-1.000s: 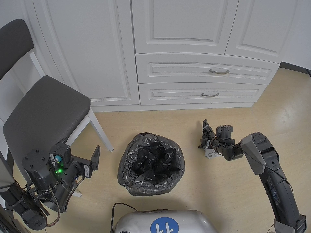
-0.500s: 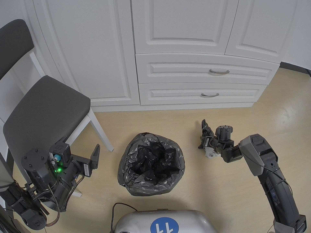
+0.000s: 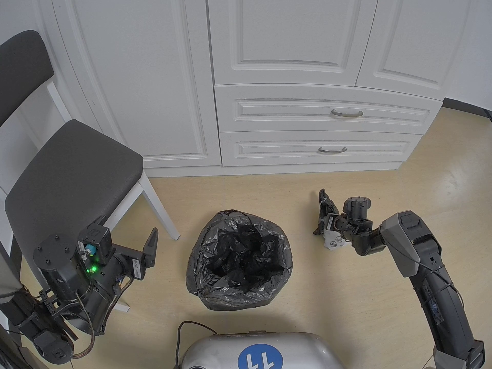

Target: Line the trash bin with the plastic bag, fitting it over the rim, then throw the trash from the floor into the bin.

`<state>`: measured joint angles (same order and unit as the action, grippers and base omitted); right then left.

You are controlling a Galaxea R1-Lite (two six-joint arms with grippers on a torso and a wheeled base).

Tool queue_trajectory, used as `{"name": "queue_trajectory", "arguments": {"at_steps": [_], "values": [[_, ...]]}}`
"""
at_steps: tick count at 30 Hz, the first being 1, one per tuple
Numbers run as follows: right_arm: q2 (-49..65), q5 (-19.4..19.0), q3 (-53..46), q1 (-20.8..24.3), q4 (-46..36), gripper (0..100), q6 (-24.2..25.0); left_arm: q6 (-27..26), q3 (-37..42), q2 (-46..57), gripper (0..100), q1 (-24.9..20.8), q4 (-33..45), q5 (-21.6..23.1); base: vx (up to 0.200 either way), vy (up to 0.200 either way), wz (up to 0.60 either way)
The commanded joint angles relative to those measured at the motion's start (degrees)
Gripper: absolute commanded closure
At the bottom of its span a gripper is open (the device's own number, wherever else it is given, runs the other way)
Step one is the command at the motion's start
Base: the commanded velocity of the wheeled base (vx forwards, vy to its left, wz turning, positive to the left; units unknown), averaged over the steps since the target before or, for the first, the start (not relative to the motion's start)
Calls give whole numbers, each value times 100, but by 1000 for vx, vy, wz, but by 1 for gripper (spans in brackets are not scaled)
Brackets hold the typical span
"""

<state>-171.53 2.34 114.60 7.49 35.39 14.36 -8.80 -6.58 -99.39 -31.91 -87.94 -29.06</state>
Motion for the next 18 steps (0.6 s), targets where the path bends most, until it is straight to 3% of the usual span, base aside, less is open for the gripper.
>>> {"name": "queue_trajectory", "arguments": {"at_steps": [1, 18], "values": [[208, 12, -1, -10, -32, 100, 14, 1, 8, 7, 0, 1, -4, -3, 0, 0, 0], [806, 30, -289, 7, -50, 100, 5, -113, 78, 174, 0, 10, -4, 67, 0, 0, 0]]}}
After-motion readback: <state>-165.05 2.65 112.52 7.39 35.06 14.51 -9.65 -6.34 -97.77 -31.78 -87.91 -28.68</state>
